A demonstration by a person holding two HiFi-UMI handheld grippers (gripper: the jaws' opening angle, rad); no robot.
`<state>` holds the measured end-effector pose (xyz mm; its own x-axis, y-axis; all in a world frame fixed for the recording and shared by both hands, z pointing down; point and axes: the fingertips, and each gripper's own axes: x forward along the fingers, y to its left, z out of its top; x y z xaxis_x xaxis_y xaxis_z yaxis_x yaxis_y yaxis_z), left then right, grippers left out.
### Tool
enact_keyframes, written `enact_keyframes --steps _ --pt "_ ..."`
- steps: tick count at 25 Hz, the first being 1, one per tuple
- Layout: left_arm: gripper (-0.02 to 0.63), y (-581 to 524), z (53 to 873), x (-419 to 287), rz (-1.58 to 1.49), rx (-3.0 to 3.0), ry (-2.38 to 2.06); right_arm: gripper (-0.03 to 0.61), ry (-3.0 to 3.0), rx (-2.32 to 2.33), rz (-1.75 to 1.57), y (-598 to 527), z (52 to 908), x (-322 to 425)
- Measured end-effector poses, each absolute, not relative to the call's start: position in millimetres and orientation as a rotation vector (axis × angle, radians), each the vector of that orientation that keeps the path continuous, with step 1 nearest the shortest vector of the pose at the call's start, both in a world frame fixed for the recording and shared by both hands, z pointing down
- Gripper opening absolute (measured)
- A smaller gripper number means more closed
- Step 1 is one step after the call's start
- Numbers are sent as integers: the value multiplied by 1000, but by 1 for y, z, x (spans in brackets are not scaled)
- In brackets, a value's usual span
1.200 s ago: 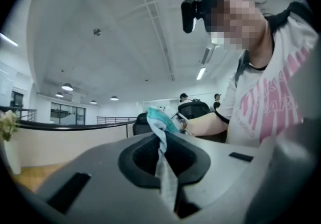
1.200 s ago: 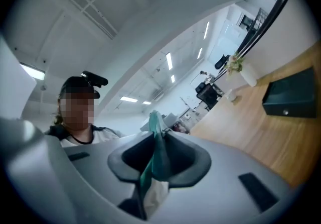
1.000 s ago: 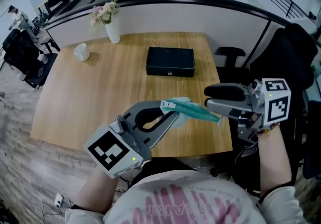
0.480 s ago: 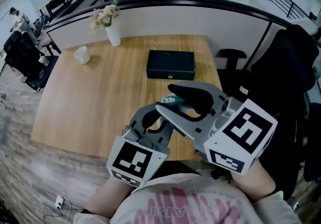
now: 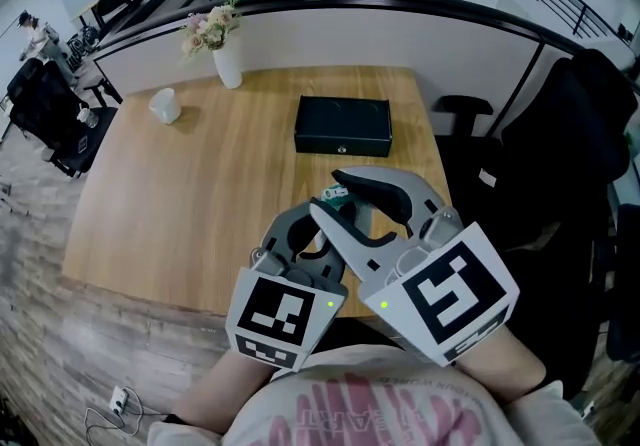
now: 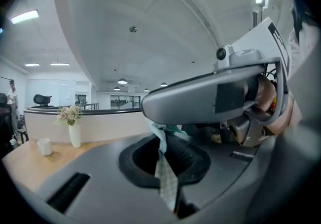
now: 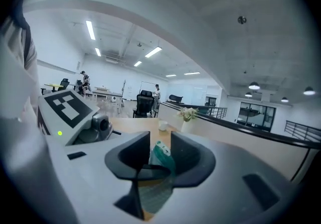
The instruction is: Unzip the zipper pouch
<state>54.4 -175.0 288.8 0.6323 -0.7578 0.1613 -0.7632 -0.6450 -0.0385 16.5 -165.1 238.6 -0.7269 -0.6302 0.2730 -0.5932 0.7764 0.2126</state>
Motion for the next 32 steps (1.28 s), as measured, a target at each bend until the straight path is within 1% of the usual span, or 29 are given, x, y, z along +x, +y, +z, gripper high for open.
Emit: enact_keyframes --steps 3,4,5,8,17,21,24,29,32 --pt "12 -174 290 53 274 2808 -1327 127 -2604 935 -179 -165 243 13" --pt "12 -173 290 52 280 2811 -1336 123 -2596 941 -187 -165 244 13" --pt "12 -172 290 52 285 2816 -1344 100 -2594 948 -194 -165 245 12" --pt "12 -168 287 53 296 2833 -1372 93 -2618 955 -187 -162 244 11" --pt "12 -167 282 44 299 2857 -1442 81 -2780 919 86 -161 236 18" --pt "12 -165 274 42 305 2907 -1472 77 -2821 888 124 -155 230 20" --pt "12 -163 274 43 327 2944 -1441 69 -2805 873 44 -151 230 20" --pt "12 -161 279 46 424 2989 -1395 58 -2663 845 -254 -147 234 13" --pt "12 -159 285 49 427 2972 -1364 58 -2538 842 -365 -147 244 12"
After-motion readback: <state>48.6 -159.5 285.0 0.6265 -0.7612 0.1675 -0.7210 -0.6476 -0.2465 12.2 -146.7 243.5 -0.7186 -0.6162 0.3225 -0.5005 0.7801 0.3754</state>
